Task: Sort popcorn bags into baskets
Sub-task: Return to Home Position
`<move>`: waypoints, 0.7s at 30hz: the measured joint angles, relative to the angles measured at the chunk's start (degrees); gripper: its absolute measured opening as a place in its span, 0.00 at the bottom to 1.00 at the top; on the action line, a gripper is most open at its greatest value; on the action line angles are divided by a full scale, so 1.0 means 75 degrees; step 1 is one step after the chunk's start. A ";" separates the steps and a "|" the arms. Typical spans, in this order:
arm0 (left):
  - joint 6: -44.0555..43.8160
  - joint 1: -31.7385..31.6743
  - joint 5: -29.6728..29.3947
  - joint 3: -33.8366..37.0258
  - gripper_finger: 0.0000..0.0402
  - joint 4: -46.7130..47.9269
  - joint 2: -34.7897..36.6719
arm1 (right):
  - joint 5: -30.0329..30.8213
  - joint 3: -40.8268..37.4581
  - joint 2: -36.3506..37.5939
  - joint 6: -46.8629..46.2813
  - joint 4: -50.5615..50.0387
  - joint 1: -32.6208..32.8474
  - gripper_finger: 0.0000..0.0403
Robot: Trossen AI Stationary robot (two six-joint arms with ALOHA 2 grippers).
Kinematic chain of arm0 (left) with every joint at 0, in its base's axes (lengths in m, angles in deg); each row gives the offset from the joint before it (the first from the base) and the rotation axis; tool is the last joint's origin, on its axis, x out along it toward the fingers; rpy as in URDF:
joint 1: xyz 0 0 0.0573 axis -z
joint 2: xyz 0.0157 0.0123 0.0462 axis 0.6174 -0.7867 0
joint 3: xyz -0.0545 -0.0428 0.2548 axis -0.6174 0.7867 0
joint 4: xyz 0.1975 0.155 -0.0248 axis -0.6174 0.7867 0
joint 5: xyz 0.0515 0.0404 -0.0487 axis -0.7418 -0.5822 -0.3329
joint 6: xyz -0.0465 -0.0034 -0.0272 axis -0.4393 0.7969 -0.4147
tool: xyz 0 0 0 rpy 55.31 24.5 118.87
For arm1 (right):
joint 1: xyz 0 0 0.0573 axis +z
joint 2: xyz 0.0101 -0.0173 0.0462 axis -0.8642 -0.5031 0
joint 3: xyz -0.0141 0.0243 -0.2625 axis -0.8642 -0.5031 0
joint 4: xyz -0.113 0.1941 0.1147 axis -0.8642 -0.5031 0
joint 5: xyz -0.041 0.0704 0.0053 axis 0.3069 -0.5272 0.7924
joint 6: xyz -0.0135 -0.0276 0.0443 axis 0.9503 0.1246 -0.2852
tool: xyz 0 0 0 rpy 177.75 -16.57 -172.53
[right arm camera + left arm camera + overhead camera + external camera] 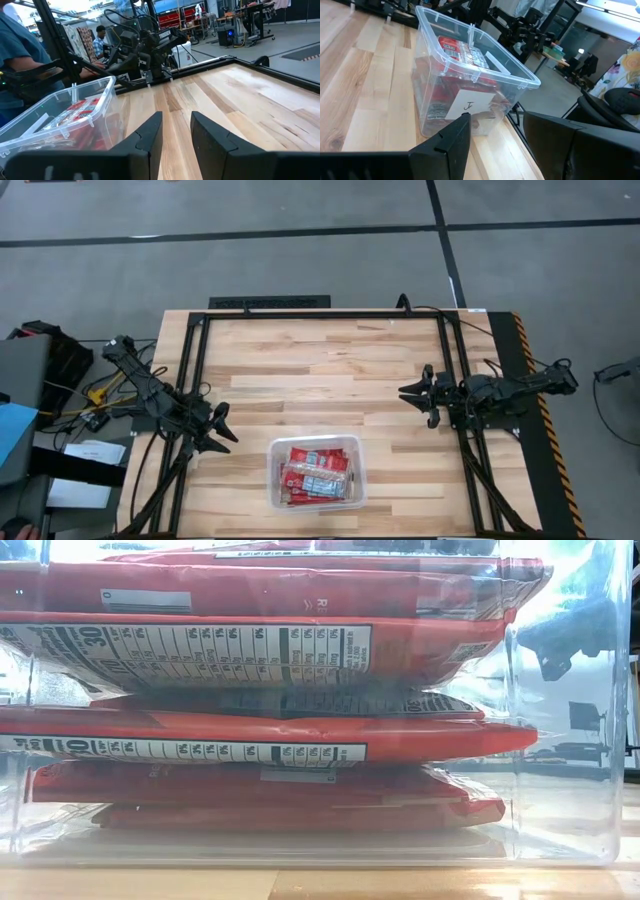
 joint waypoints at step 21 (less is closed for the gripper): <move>0.0000 -0.0002 0.0000 0.0000 0.43 -0.0003 0.0001 | 0.0003 0.0000 0.0000 0.0000 0.0000 0.0000 0.32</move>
